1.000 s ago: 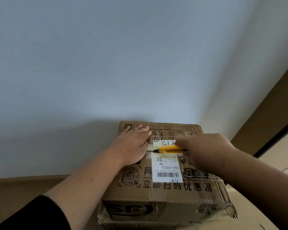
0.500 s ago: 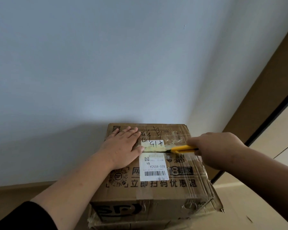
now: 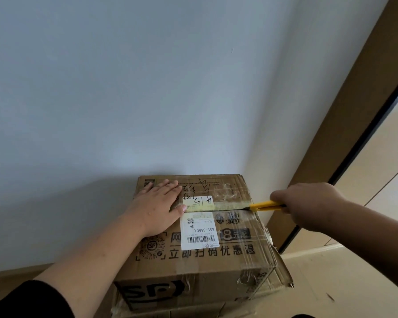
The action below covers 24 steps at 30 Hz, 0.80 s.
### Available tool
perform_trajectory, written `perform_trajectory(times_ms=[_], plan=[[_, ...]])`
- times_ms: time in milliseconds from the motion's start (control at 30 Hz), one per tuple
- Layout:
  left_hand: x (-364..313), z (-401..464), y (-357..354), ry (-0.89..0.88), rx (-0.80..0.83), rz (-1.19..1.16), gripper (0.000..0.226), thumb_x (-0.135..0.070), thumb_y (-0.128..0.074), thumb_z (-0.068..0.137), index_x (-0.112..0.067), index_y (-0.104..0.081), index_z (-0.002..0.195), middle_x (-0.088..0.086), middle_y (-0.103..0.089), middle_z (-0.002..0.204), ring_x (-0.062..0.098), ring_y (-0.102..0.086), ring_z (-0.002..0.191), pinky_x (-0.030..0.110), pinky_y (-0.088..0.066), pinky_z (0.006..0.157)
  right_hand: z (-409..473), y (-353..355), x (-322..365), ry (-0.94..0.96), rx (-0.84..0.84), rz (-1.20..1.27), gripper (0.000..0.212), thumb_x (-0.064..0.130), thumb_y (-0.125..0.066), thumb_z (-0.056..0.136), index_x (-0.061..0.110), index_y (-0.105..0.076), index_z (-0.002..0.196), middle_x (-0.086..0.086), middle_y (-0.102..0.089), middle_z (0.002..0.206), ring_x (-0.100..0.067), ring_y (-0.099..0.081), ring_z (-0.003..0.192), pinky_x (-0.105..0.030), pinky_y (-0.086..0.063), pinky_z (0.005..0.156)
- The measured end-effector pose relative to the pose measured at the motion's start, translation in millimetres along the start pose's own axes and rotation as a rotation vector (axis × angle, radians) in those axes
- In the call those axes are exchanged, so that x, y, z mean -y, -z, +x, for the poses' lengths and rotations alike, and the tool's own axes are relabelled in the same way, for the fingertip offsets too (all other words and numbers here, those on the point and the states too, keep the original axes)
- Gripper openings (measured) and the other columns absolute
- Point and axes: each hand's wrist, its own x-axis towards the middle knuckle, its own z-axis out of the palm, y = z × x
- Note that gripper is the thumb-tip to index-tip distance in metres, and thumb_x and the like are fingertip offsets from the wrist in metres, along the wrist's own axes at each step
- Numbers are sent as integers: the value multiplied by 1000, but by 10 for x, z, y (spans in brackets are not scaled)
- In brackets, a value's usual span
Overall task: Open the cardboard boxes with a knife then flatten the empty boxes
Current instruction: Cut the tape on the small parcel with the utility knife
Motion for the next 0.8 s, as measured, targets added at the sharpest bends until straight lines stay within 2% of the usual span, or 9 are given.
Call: perform_trajectory(times_ms=[233, 367, 500, 600, 700, 800], plan=[[-2, -10, 1, 8, 1, 26, 71, -65, -12, 96, -30, -7, 158, -13, 4, 165, 7, 6, 151, 39, 2, 124, -27, -149, -190, -11, 28, 49, 18, 31, -45, 101, 42, -49, 115, 10, -56, 85, -6, -54, 77, -24, -47, 63], [-10, -5, 9, 3, 10, 8, 95, -76, 7, 76, -31, -7, 158, -14, 4, 164, 6, 5, 151, 37, 2, 123, -57, -202, -298, -34, 20, 60, 17, 32, -46, 101, 42, -50, 114, 11, -57, 86, -6, -55, 79, -28, -53, 70], [14, -5, -10, 8, -13, 35, 78, -70, -8, 91, -31, -6, 158, -13, 3, 165, 6, 5, 151, 38, 2, 123, -57, -292, -316, -16, 25, 84, 12, 34, -45, 101, 40, -49, 111, 12, -57, 85, -6, -55, 78, -28, -52, 69], [14, -15, -22, 14, -18, 30, 85, -75, -3, 86, -31, -8, 158, -14, 2, 165, 6, 4, 151, 37, 2, 123, -80, -422, -348, -40, 41, 207, 12, 46, -44, 100, 37, -52, 104, 13, -59, 83, -5, -56, 75, -29, -53, 72], [-14, -13, -34, 17, -32, 16, 98, -78, 8, 73, -31, -9, 158, -15, 1, 164, 6, 4, 151, 36, 2, 122, -113, -626, -351, -130, 4, 452, 32, 62, -42, 94, 34, -56, 85, 8, -62, 72, -8, -60, 65, -33, -57, 66], [-3, 17, -45, 17, -59, -3, 97, -76, 7, 73, -32, -13, 158, -15, -3, 165, 6, 1, 151, 37, -1, 123, -112, -750, -218, -160, -19, 687, 33, 58, -43, 96, 32, -59, 82, 3, -64, 71, -14, -62, 66, -40, -57, 67]])
